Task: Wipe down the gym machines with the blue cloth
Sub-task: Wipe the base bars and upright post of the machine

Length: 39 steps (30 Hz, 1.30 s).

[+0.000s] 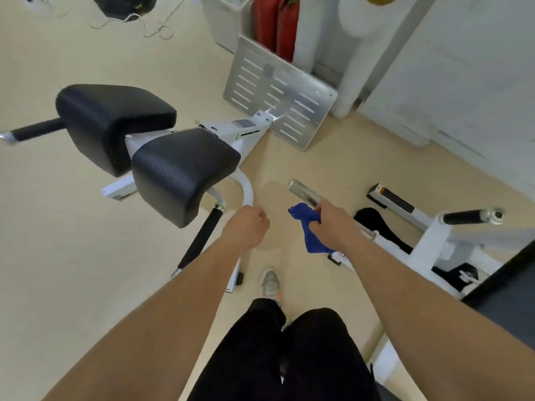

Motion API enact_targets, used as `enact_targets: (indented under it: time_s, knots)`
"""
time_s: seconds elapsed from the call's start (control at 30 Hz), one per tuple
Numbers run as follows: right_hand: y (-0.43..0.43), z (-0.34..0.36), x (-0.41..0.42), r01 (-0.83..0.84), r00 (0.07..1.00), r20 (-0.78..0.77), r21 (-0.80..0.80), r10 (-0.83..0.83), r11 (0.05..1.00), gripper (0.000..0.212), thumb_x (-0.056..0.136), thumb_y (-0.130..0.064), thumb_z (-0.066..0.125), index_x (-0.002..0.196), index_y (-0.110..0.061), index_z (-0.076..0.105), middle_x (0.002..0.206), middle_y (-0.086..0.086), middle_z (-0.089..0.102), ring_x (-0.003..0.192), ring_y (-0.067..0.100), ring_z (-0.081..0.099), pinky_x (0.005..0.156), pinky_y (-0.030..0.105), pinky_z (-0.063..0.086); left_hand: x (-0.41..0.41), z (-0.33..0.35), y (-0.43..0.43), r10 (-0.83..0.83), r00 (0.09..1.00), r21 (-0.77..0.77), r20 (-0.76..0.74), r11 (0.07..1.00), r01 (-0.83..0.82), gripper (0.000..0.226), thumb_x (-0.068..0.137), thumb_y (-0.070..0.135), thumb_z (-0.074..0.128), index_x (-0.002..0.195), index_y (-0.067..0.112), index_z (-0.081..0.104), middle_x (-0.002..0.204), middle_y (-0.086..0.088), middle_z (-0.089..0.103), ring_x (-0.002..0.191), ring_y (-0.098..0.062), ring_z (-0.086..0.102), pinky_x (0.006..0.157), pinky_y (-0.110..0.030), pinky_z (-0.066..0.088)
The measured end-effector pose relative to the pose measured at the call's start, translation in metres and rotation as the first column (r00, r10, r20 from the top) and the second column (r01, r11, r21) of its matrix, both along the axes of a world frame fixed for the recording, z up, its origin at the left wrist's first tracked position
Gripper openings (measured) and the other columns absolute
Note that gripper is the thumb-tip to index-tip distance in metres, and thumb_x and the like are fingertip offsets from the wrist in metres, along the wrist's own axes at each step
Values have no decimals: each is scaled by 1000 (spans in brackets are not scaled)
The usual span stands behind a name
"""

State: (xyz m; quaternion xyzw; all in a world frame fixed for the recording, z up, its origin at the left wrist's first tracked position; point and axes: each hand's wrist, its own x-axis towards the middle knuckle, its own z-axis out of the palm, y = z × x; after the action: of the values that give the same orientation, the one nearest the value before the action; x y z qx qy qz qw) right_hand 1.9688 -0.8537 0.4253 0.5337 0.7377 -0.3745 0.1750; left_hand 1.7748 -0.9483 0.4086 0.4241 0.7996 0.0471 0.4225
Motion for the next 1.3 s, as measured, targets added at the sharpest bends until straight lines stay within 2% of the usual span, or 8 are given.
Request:
enact_targets:
  time_s: [0.2, 0.4, 0.53, 0.67, 0.8, 0.9, 1.17, 1.3]
  knots:
    - [87, 32, -60, -164, 986, 26, -60, 166, 985, 22, 96, -22, 52, 114, -11, 47, 103, 8, 61, 89, 26, 59, 75, 37, 46, -44, 47, 39, 167, 985, -8, -41, 986, -167, 34, 100, 29, 46, 125, 12, 63, 125, -3, 62, 107, -23, 61, 89, -34, 50]
    - [158, 73, -147, -377, 925, 37, -33, 378, 926, 20, 97, -23, 51, 113, -11, 49, 101, 7, 61, 85, 23, 57, 71, 33, 42, -90, 90, 63, 405, 914, 35, -15, 914, -404, 28, 100, 30, 48, 115, 14, 65, 112, -3, 67, 98, -22, 61, 86, -36, 51]
    - [186, 104, -209, -478, 878, 50, 20, 476, 878, 19, 97, -24, 47, 111, -12, 50, 106, 9, 61, 89, 25, 57, 74, 35, 43, -124, 115, 73, 455, 890, 71, 16, 888, -455, 25, 100, 27, 48, 113, 15, 66, 110, -4, 67, 97, -20, 61, 91, -38, 51]
    - [201, 127, -260, -505, 863, 34, 79, 503, 860, 25, 95, -31, 46, 113, -14, 47, 105, 7, 58, 92, 27, 57, 77, 38, 44, -163, 133, 81, 511, 860, 142, -17, 852, -504, 30, 100, 27, 45, 119, 16, 66, 118, -2, 65, 103, -21, 59, 88, -31, 43]
    - [202, 144, -287, -575, 817, 14, 83, 576, 814, 32, 93, -35, 51, 122, -20, 46, 107, 7, 60, 93, 27, 59, 83, 42, 50, -180, 140, 81, 557, 830, 115, -30, 827, -550, 28, 99, 25, 45, 111, 12, 67, 114, -8, 67, 101, -25, 61, 89, -35, 46]
    - [208, 153, -306, -671, 740, 11, 86, 673, 736, 41, 94, -27, 49, 135, -29, 47, 115, 4, 60, 98, 25, 57, 83, 38, 46, -190, 143, 86, 596, 802, 116, -17, 798, -591, 29, 98, 23, 45, 105, 7, 68, 109, -11, 67, 97, -27, 61, 88, -38, 48]
    - [252, 154, -345, -801, 593, 50, 136, 803, 583, 29, 92, -20, 48, 120, -26, 52, 108, 4, 63, 92, 25, 57, 77, 35, 43, -207, 148, 125, 636, 772, 56, -14, 771, -634, 33, 101, 22, 43, 119, 8, 66, 119, -10, 65, 108, -28, 59, 94, -36, 44]
    - [295, 149, -356, -818, 560, -7, 155, 829, 554, 24, 92, -20, 48, 116, -24, 51, 103, 4, 62, 89, 26, 57, 72, 35, 43, -207, 148, 162, 707, 707, 34, -12, 707, -707, 27, 97, 21, 48, 105, 8, 70, 106, -11, 69, 97, -28, 62, 82, -33, 47]
